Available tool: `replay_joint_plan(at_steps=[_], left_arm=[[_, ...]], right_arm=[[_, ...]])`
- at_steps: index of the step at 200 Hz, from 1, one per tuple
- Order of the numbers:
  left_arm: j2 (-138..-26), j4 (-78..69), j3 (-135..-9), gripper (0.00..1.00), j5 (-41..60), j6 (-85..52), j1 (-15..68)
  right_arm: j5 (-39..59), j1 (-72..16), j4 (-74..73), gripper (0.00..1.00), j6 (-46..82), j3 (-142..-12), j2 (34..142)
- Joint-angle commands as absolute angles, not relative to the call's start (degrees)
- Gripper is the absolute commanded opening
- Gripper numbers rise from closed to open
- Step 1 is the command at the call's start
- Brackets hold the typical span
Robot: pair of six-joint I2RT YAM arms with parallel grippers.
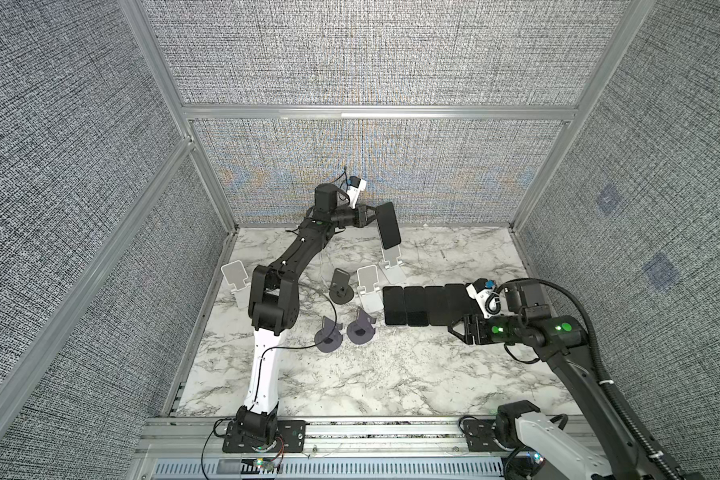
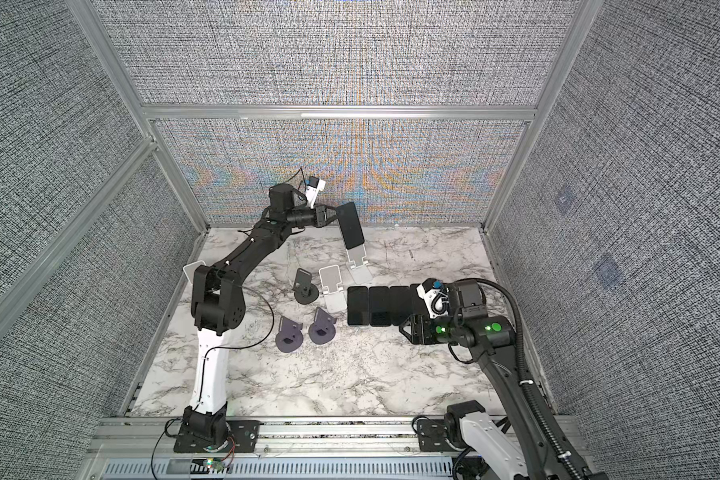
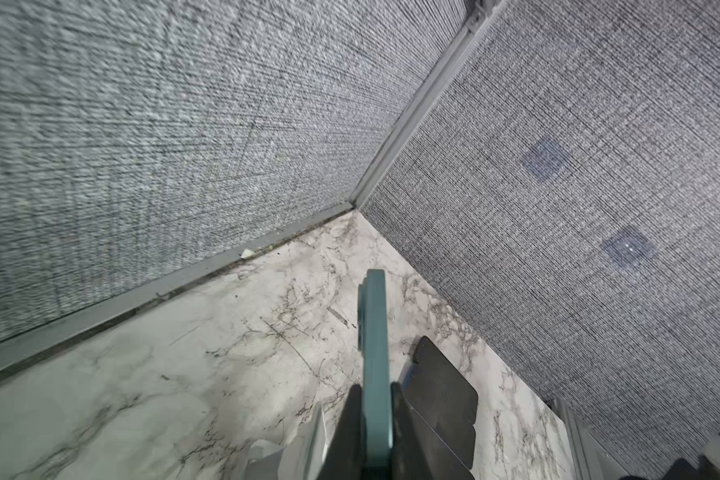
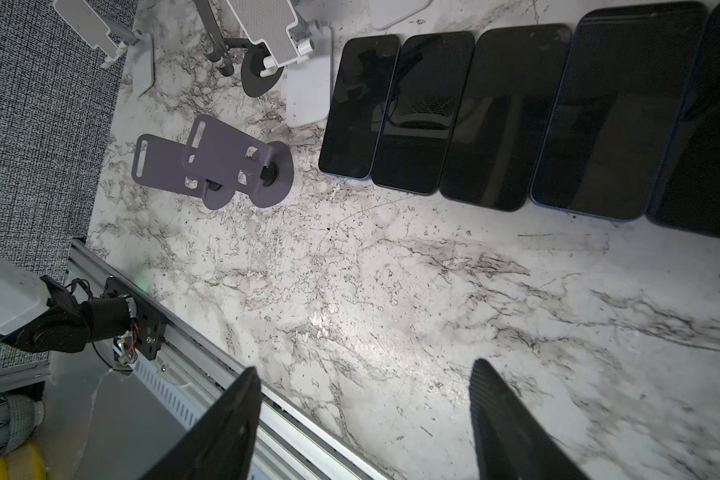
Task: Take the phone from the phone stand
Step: 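Grasp the green-edged phone with the left gripper and lift it off the stand, then carry the green-edged phone toward the right gripper while the right gripper approaches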
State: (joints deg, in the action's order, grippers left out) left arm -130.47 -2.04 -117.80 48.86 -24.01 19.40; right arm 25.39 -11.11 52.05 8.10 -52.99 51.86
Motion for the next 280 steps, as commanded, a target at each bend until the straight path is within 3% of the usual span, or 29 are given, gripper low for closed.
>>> replay_joint_plan(at_steps=[1, 27, 58, 101, 140, 189, 235, 254, 280], left_arm=[[-126.0, 2.9, -117.4, 0.0, 41.1, -23.7, 19.5], [-120.9, 14.4, -117.2, 0.0, 30.1, -27.2, 19.5], [-113.3, 22.7, -112.0, 0.0, 27.1, -31.2, 19.5], [-102.1, 27.1, -100.7, 0.0, 30.1, -34.3, 19.2], [-99.9, 31.0, -96.1, 0.0, 40.9, -39.8, 19.4], [-95.1, 23.6, -82.0, 0.0, 47.5, -41.6, 19.5], [-95.5, 18.4, -74.7, 0.0, 54.2, -41.9, 19.5], [-95.3, 15.4, -72.8, 0.0, 56.9, -42.2, 19.4], [-94.9, 10.6, -70.0, 0.0, 58.8, -43.7, 19.2]], right_arm=[[24.8, -11.2, 52.1, 0.68, 7.5, -54.4, 52.5], [24.5, -11.5, 53.0, 0.68, 6.9, -58.0, 54.7], [23.2, -12.6, 55.2, 0.67, 6.2, -64.2, 57.3], [21.5, -15.4, 57.1, 0.66, 5.5, -71.5, 61.0], [16.0, -22.2, 58.0, 0.64, 6.7, -75.7, 65.5], [7.1, -33.5, 58.2, 0.64, 9.6, -81.7, 72.6], [3.1, -41.7, 57.3, 0.79, 10.1, -90.9, 85.2], [6.2, -42.6, 55.2, 0.88, 10.9, -93.1, 89.4], [8.8, -42.5, 51.7, 0.91, 12.9, -93.4, 93.0]])
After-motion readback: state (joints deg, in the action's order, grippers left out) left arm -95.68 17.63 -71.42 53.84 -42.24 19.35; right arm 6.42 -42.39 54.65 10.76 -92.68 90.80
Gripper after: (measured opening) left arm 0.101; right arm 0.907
